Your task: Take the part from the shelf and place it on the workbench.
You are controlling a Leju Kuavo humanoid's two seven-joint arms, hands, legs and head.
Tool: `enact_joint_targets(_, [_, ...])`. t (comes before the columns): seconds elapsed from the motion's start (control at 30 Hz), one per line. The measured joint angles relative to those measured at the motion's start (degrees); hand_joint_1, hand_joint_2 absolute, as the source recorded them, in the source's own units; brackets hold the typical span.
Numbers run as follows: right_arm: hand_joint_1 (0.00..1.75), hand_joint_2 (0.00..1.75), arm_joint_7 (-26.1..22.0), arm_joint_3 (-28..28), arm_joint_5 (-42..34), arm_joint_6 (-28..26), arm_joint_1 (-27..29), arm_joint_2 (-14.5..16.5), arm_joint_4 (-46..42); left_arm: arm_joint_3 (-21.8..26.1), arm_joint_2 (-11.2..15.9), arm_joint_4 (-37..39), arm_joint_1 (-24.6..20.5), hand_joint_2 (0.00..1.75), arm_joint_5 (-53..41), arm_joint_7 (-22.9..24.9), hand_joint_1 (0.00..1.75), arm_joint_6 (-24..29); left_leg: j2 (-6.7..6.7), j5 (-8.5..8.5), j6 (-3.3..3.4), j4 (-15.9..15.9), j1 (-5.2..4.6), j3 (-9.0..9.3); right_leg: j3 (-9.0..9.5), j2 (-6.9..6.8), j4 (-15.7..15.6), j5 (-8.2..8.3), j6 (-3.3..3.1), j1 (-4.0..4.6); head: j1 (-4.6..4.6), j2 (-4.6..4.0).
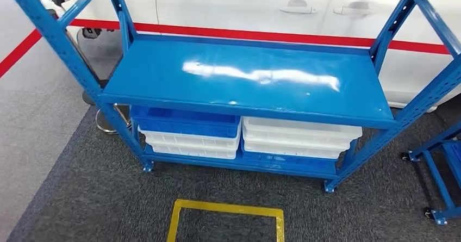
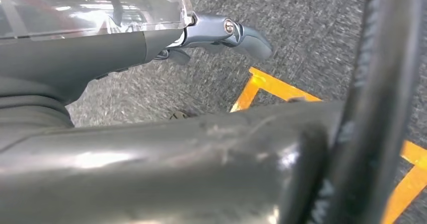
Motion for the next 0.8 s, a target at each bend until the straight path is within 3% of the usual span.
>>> enact_joint_targets(0.07, [0.0, 0.0, 0.01, -0.01, 0.1, 0.03, -0.31, -0.01, -0.01, -0.01, -0.02, -0.02, -0.22, 0.0, 0.04, 0.08, 0.0, 0.18, 0.06, -0.05, -0.62, 0.79, -0.06, 0.19, 0.78, 0.06, -0.36, 0.22, -0.73, 0.0, -0.02, 0.0])
enact_joint_targets(0.13, [0.0, 0.0, -0.03, -0.01, 0.24, 0.05, -0.47, -0.01, -0.01, -0.03, -0.02, -0.03, -0.45, 0.0, -0.05, 0.14, 0.0, 0.24, 0.42, 0.69, -1.19, 4.35, 0.09, -1.57, 1.92, -0.03, -1.29, -0.22, -1.37, -0.18, -0.02, 0.0])
enact_joint_targets(0.17, [0.0, 0.0, -0.04, -0.01, 0.32, 0.07, -0.55, -0.01, -0.01, -0.06, -0.02, -0.04, -0.54, 0.0, -0.21, 0.29, 0.0, 0.24, 0.65, 0.14, -1.5, 7.11, 0.19, -3.21, 2.57, -0.08, -1.73, -0.45, -1.65, -0.27, -0.02, 0.0])
enact_joint_targets(0.23, [0.0, 0.0, -0.03, -0.01, 0.47, 0.15, -0.64, -0.02, -0.01, -0.1, -0.04, -0.03, -0.57, 0.0, -0.53, 0.67, 0.0, 0.2, 0.97, -2.92, -2.04, 12.62, 0.37, -7.0, 3.68, -0.15, -2.2, -1.17, -2.06, -0.24, -0.02, 0.0])
enact_joint_targets(0.27, [0.0, 0.0, -0.03, -0.01, 0.53, 0.24, -0.67, -0.02, -0.01, -0.12, -0.06, -0.03, -0.52, 0.0, -0.6, 0.84, 0.0, 0.15, 1.03, -4.4, -2.21, 14.2, 0.44, -8.58, 4.17, -0.11, -2.27, -1.58, -2.12, -0.23, -0.02, 0.0])
enact_joint_targets(0.3, [0.0, 0.0, -0.03, -0.01, 0.57, 0.32, -0.67, -0.02, -0.01, -0.12, -0.07, -0.03, -0.45, 0.0, -0.59, 0.93, 0.0, 0.08, 1.06, -4.84, -2.29, 14.52, 0.48, -9.63, 4.69, -0.07, -2.27, -1.98, -2.15, -0.23, -0.02, 0.0])
enact_joint_targets(0.33, [0.0, 0.0, -0.02, -0.01, 0.62, 0.44, -0.66, -0.02, -0.01, -0.12, -0.07, -0.03, -0.39, 0.0, -0.59, 1.04, 0.0, -0.05, 1.09, -3.75, -2.26, 13.24, 0.5, -9.98, 5.25, -0.03, -2.27, -2.36, -2.12, -0.22, -0.02, 0.0])
enact_joint_targets(0.4, [0.0, 0.0, -0.03, -0.01, 0.74, 0.62, -0.64, -0.02, -0.01, -0.13, -0.01, -0.04, -0.3, 0.0, -0.64, 1.33, 0.0, -0.39, 1.13, 1.84, -1.87, 7.05, 0.47, -9.01, 6.29, 0.0, -2.3, -3.02, -1.94, -0.2, -0.02, 0.0])
enact_joint_targets(0.47, [0.0, 0.0, -0.05, -0.01, 0.95, 0.73, -0.75, -0.02, -0.01, -0.15, 0.1, -0.07, -0.34, 0.0, -0.61, 1.57, 0.0, -0.67, 1.2, 4.72, -1.27, 2.05, 0.17, -8.2, 6.7, 0.03, -2.29, -3.46, -1.54, -0.09, -0.02, 0.0])
enact_joint_targets(0.53, [0.0, 0.0, -0.07, -0.01, 1.13, 0.74, -0.88, -0.01, -0.01, -0.16, 0.17, -0.15, -0.3, 0.0, -0.51, 1.69, 0.0, -0.74, 1.21, 4.88, -0.68, 0.92, -0.12, -8.26, 6.74, 0.03, -2.34, -3.66, -0.9, 0.01, -0.02, 0.0])
enact_joint_targets(0.63, [0.0, 0.0, -0.07, -0.01, 1.25, 0.73, -0.91, -0.04, -0.02, -0.16, 0.07, -0.21, -0.16, 0.0, -0.46, 1.76, 0.0, -0.74, 1.26, 6.6, 0.38, -0.5, 0.43, -7.42, 6.71, -0.03, -1.6, -4.7, 0.14, 0.16, -0.01, 0.0])
enact_joint_targets(0.73, [0.0, 0.0, -0.08, -0.01, 1.3, 0.73, -0.93, -0.08, -0.03, -0.18, 0.02, -0.25, -0.3, 0.0, -0.42, 1.79, 0.0, -0.7, 1.41, 7.12, 1.05, -1.23, 0.63, -7.13, 2.83, -0.05, 6.48, -9.38, 0.94, -0.17, 0.0, 0.0])
enact_joint_targets(0.8, [0.0, 0.0, -0.1, -0.01, 1.31, 0.73, -0.93, -0.08, -0.03, -0.17, 0.07, -0.29, -0.3, 0.0, -0.3, 1.81, 0.0, -0.64, 1.41, 7.06, 1.07, -1.21, 0.59, -7.17, 0.35, -0.06, 11.3, -11.07, 1.26, -0.39, 0.0, 0.0])
